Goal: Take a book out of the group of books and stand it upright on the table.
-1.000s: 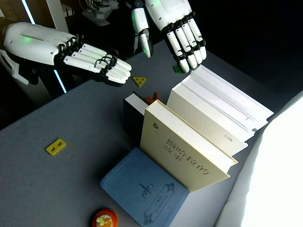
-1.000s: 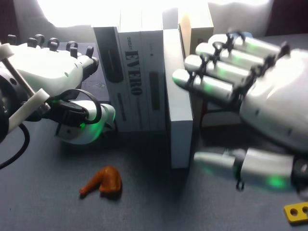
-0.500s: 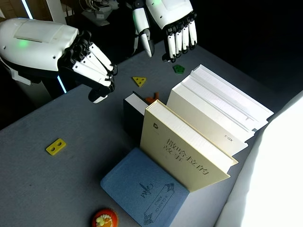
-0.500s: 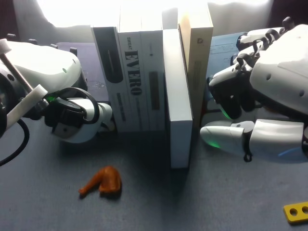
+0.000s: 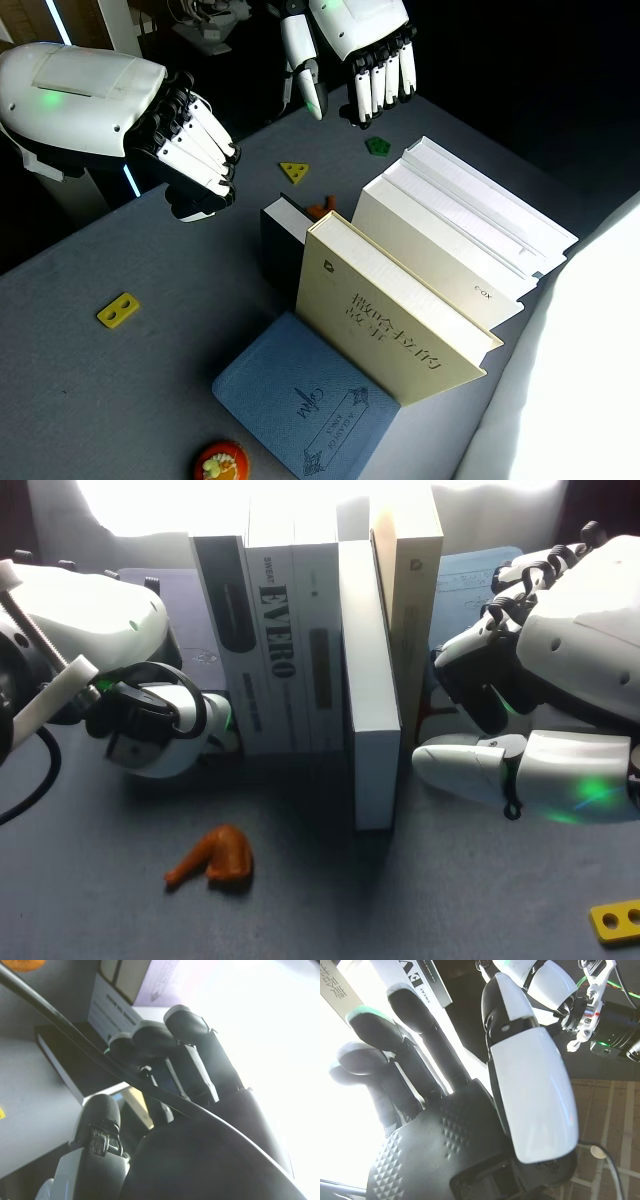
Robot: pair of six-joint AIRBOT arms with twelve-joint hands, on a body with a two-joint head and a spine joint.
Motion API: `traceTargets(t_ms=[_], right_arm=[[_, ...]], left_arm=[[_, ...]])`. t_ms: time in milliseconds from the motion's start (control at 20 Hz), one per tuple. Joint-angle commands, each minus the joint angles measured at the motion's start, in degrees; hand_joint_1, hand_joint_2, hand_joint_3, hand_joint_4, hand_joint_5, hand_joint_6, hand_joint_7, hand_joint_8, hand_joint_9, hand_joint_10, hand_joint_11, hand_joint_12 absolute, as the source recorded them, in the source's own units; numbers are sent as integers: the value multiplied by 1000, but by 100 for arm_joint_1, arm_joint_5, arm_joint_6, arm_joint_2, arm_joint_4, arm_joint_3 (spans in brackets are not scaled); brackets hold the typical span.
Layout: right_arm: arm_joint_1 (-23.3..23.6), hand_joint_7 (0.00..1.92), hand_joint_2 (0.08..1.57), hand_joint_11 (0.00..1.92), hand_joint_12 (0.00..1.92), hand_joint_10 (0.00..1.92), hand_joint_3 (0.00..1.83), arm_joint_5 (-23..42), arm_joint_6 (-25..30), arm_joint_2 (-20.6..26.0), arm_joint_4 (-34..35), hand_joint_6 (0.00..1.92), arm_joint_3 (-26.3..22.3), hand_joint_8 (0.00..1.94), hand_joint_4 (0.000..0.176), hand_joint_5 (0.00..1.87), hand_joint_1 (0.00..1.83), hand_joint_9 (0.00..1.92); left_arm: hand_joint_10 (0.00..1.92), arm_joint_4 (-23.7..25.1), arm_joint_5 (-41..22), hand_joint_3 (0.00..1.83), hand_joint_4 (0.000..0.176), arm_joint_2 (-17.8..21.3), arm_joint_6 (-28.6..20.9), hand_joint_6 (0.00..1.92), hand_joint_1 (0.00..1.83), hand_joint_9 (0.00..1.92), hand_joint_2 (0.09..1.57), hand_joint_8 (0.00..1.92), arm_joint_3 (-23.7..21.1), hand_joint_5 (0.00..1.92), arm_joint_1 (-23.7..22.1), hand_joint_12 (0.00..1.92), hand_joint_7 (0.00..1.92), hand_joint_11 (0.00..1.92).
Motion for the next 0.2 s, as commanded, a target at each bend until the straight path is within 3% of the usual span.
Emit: traceTargets(t_ms=[0,150], right_arm=[[105,993,1240,543,1921,1863,1,596,40,21,-127,1598,-18,1533,0,834,43,842],[105,959,1240,527,1921,1880,0,599,40,21,-163,1540,-18,1521,0,793,62,815]], left_arm=[[1854,498,81,0,0,23,22,1440,140,766,1442,1654,-13,688,-72,1921,867,602],[1918,497,81,0,0,23,22,1565,159,788,1437,1731,-12,686,-70,1921,864,644]])
